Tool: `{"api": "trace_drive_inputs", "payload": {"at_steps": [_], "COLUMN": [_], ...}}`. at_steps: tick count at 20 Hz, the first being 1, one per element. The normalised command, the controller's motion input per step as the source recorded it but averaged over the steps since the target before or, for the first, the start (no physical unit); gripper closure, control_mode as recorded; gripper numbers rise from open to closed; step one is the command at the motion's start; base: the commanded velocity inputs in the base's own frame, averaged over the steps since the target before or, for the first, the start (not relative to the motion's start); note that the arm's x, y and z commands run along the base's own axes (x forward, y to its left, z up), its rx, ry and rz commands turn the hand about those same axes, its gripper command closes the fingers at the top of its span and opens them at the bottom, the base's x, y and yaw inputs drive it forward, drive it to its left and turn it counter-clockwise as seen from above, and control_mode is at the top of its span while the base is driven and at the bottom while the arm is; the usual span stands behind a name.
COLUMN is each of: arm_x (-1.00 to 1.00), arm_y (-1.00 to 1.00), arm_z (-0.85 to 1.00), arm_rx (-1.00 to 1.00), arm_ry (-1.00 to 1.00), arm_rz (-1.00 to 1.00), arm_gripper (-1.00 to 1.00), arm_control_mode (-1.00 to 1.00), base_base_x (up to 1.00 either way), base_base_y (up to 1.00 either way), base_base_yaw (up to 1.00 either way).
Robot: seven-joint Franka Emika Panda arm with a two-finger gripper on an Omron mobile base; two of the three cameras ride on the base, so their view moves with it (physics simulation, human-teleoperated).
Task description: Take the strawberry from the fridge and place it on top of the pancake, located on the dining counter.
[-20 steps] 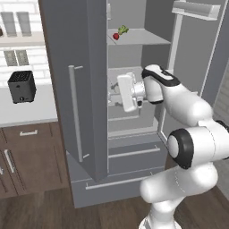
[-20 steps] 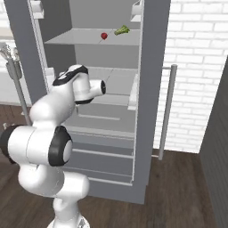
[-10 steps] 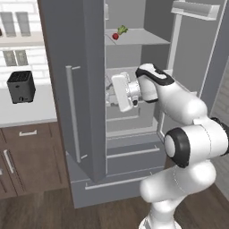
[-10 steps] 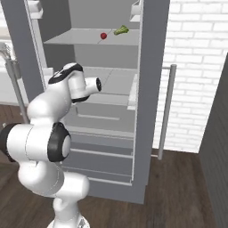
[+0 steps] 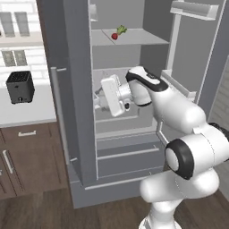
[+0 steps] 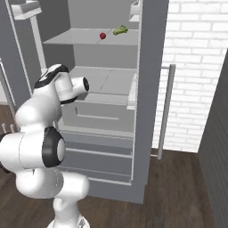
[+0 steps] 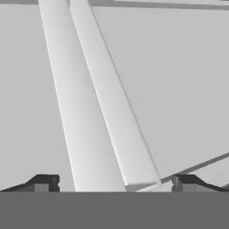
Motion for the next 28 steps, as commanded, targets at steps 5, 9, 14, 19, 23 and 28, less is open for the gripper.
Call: {"api": "trace_drive_inputs", "payload": {"at_steps": [5,9,14,19,23,28], "arm_x": [-0.34,-0.27,-0.14,-0.1,-0.11,-0.07], "arm_y": [0.98,0.93,0.41,-0.06,-0.35,-0.61], "arm_z": [-0.04,-0.02,0.0,0.14,0.34,0.11], "arm_rx": [0.0,0.0,0.0,0.0,0.01,0.01], "arm_ry": [0.0,0.0,0.0,-0.01,-0.02,0.0], "arm_rz": [0.0,0.0,0.0,0.0,0.0,0.0], "arm_gripper": [-1.0,-1.0,-1.0,-1.0,-1.0,-1.0], "arm_control_mode": [-1.0,-1.0,-1.0,-1.0,-1.0,-1.0], "base_base_x": [0.0,0.0,0.0,0.0,0.0,0.0], "base_base_y": [0.0,0.0,0.0,0.0,0.0,0.0], "base_base_yaw": [0.0,0.0,0.0,0.0,0.0,0.0]}}
